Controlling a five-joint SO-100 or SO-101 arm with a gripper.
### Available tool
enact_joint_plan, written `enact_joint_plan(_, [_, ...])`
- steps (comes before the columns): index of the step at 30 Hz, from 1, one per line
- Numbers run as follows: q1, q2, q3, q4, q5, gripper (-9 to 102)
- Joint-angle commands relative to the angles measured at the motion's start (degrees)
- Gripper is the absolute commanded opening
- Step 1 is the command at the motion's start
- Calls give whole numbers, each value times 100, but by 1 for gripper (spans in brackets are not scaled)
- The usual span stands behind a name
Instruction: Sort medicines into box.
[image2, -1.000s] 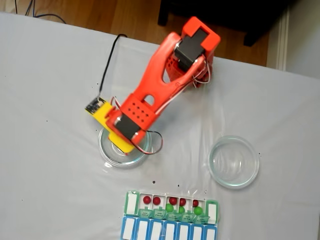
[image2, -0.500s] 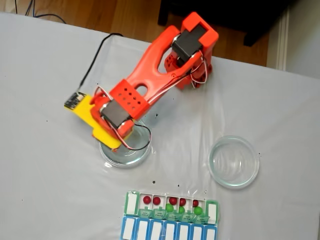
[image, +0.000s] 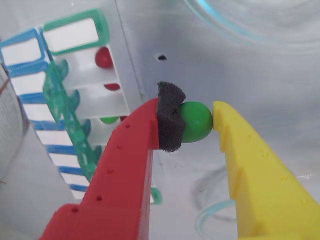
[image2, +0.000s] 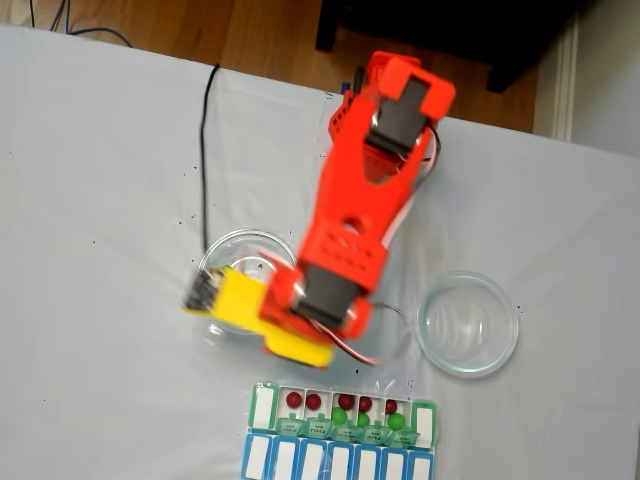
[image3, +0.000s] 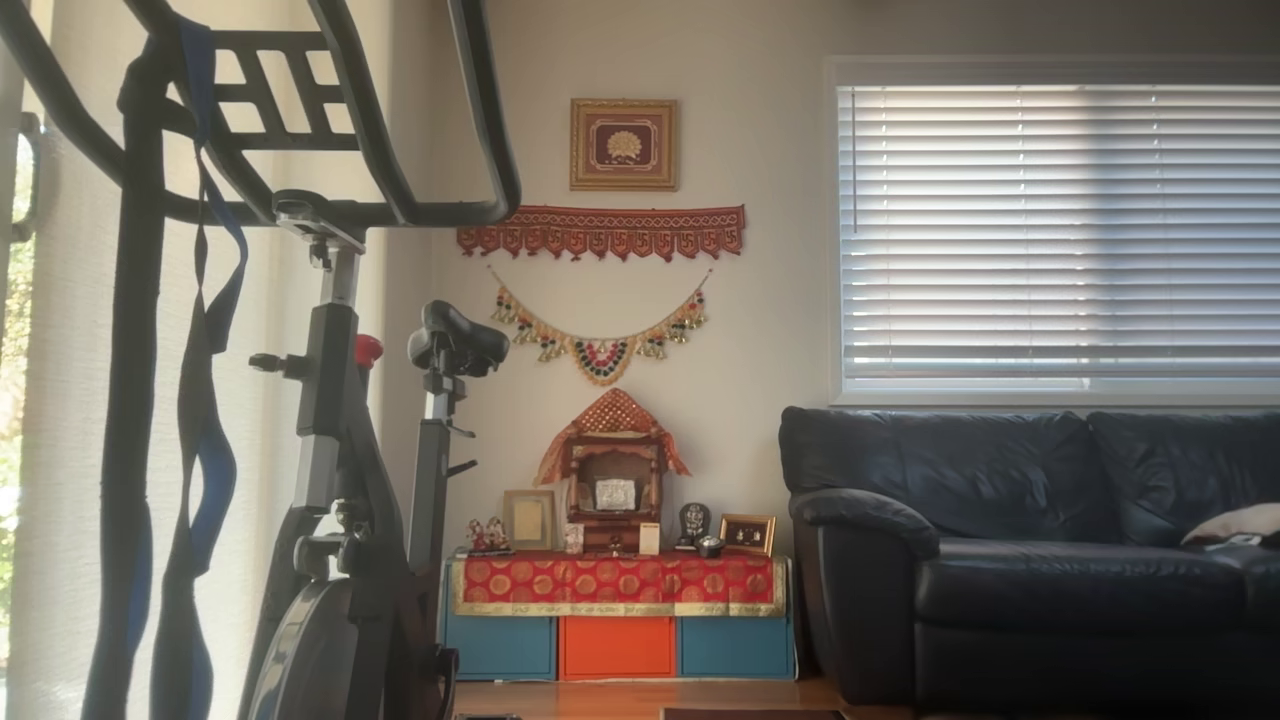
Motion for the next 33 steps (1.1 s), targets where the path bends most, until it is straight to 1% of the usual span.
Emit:
enact_joint_plan(1, [-510, 9, -668, 114, 105, 1])
enact_joint_plan(4, [-826, -35, -466, 26, -193, 1])
enact_joint_plan(6, [-914, 62, -229, -158, -202, 1])
enact_joint_plan(9, [-923, 193, -26, -492, -378, 1])
enact_joint_plan(11, [-914, 88, -123, -422, -501, 1])
enact_joint_plan(13, [-879, 53, -149, -563, -457, 1])
enact_joint_plan(23, [-439, -1459, -1688, -211, -114, 1])
enact_joint_plan(28, [-211, -1775, -2355, -79, -88, 1])
enact_joint_plan(33, [-202, -1714, -2382, -229, -26, 1])
